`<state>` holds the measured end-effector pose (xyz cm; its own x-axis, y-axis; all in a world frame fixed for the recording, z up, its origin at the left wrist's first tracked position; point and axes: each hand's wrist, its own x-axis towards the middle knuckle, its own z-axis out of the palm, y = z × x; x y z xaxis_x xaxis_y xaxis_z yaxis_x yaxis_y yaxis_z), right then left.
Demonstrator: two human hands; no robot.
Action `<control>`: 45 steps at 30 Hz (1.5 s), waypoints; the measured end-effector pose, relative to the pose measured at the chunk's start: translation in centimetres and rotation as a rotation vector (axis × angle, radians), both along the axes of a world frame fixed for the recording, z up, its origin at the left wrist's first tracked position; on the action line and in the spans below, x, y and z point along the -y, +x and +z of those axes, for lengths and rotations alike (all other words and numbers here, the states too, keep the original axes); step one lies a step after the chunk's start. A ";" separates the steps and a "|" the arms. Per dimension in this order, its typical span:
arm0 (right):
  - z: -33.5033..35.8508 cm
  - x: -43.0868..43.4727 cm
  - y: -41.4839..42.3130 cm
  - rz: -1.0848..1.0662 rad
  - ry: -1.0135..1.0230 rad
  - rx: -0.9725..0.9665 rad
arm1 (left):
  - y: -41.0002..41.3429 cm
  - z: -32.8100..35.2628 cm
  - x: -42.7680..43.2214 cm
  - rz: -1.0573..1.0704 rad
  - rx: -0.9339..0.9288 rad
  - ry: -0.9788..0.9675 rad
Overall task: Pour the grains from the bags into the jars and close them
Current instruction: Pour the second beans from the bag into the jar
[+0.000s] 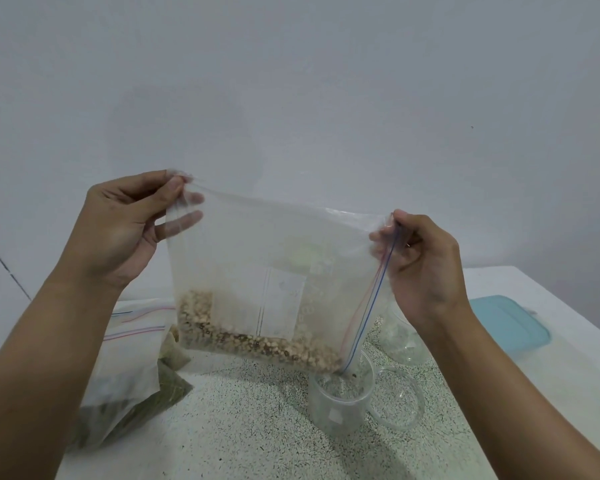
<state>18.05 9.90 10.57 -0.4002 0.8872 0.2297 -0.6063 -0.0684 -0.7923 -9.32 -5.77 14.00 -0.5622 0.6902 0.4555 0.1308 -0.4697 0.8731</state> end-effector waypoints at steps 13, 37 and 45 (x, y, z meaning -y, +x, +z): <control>0.2 0.0 0.2 0.023 0.003 -0.012 | -0.1 0.2 -0.4 -0.028 -0.026 0.015; 0.3 0.3 -0.1 0.034 -0.081 -0.035 | -0.3 0.1 -0.2 -0.019 -0.034 0.017; 0.3 0.7 -0.3 0.022 -0.080 -0.039 | -0.3 0.2 0.4 -0.035 -0.026 0.004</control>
